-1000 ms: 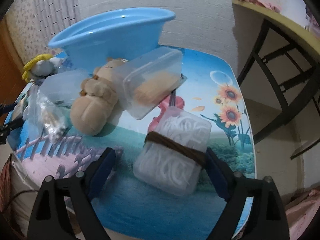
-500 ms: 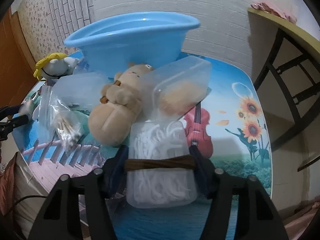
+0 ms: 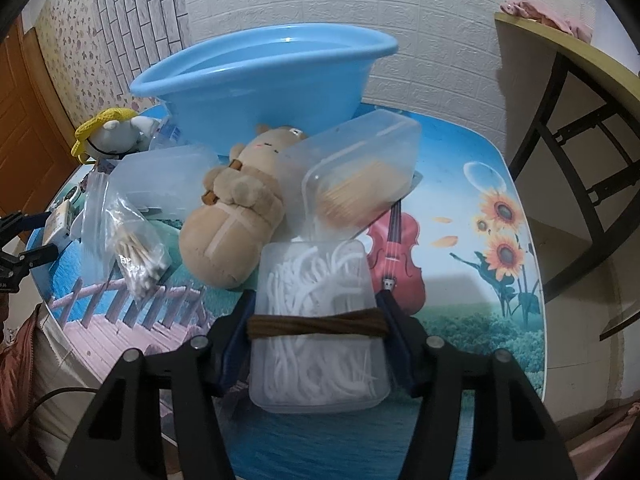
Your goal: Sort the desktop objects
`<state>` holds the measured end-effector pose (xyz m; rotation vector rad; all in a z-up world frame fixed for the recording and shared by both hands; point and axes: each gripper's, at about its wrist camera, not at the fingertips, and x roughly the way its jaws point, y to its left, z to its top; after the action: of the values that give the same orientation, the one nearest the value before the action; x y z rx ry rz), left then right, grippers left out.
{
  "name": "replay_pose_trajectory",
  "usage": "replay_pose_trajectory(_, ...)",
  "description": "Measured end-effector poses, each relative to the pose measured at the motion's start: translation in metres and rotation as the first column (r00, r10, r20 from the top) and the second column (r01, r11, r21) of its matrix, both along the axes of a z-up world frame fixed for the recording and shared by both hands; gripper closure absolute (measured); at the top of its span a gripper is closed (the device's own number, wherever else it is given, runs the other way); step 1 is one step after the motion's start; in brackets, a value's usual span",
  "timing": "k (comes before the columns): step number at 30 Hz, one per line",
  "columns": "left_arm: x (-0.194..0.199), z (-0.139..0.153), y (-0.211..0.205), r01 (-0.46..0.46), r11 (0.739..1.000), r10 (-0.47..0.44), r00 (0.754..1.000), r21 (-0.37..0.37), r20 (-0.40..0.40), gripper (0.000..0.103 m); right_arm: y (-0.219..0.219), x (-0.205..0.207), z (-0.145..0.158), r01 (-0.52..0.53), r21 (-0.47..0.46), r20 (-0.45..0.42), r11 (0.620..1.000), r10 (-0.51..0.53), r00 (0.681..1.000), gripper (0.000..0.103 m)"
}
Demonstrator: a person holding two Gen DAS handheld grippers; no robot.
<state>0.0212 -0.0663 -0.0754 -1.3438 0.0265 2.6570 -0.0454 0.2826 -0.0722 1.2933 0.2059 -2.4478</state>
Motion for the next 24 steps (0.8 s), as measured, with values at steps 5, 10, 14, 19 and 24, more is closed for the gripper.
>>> replay_pose_trajectory(5,0.005,0.009,0.005,0.001,1.0,-0.001,1.0,-0.001,-0.02,0.041,-0.001,0.0,0.0,0.004,0.001,-0.002,1.0,-0.004,1.0,0.044)
replay_pose_trajectory(10,0.011,0.011,0.013,-0.062,0.998,0.062,0.998,-0.012,-0.02,0.041,-0.002,0.0,0.0,0.004,0.002,-0.004,1.0,-0.004,1.0,0.044)
replay_pose_trajectory(14,0.009,0.009,0.017,-0.133,0.991,0.132,0.991,-0.024,-0.025,0.04,-0.002,0.0,0.0,0.001,0.007,-0.007,1.0,-0.001,1.0,0.044)
replay_pose_trajectory(19,0.002,0.004,0.017,-0.177,0.982,0.176,0.984,-0.065,-0.022,0.039,-0.003,0.001,0.001,-0.003,0.008,0.002,1.0,0.003,1.0,0.043)
replay_pose_trajectory(24,-0.007,0.002,0.015,-0.206,0.976,0.204,0.978,-0.069,-0.031,0.033,-0.001,0.003,0.001,0.009,0.003,0.009,1.0,-0.009,1.0,0.043)
